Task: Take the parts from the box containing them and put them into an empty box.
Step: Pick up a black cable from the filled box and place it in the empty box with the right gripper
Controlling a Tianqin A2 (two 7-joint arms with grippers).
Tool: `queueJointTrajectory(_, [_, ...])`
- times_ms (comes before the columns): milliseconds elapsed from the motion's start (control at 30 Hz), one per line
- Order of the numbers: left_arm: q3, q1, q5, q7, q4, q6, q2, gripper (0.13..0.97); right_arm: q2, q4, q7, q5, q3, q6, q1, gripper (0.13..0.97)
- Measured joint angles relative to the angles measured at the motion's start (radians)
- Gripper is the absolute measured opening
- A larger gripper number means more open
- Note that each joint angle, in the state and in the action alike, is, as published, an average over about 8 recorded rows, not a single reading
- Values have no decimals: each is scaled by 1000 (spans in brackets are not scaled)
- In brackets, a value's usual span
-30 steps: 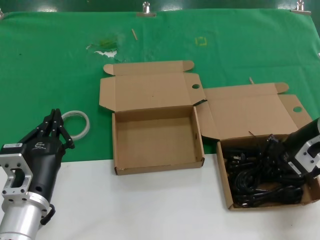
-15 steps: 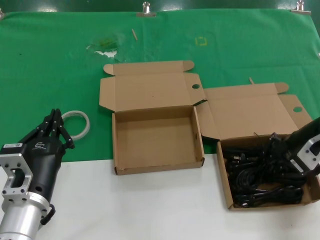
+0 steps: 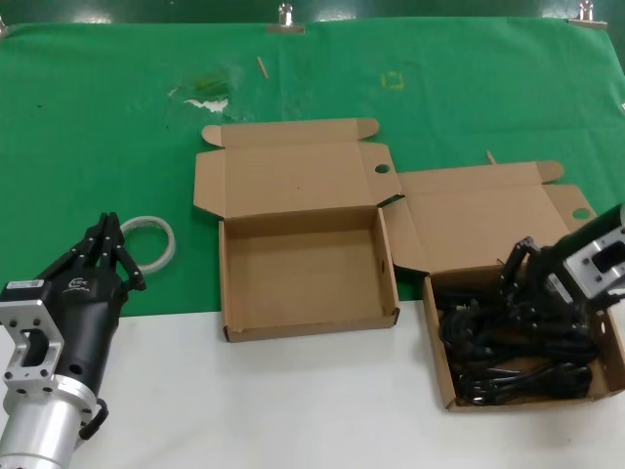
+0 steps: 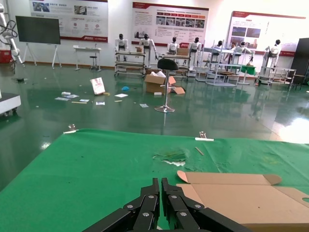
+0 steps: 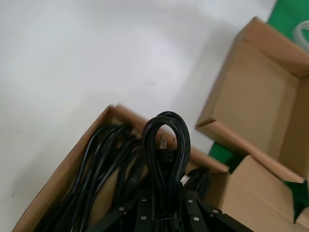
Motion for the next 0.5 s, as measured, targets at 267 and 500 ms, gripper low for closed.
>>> queueJointTrajectory(267, [0, 0, 0, 0, 0, 0, 0, 156, -63, -39, 90, 30, 25, 10, 50, 214])
queueJointTrajectory(500, [0, 0, 0, 0, 0, 0, 0, 156, -153, -146, 71, 56, 45, 72, 103, 214])
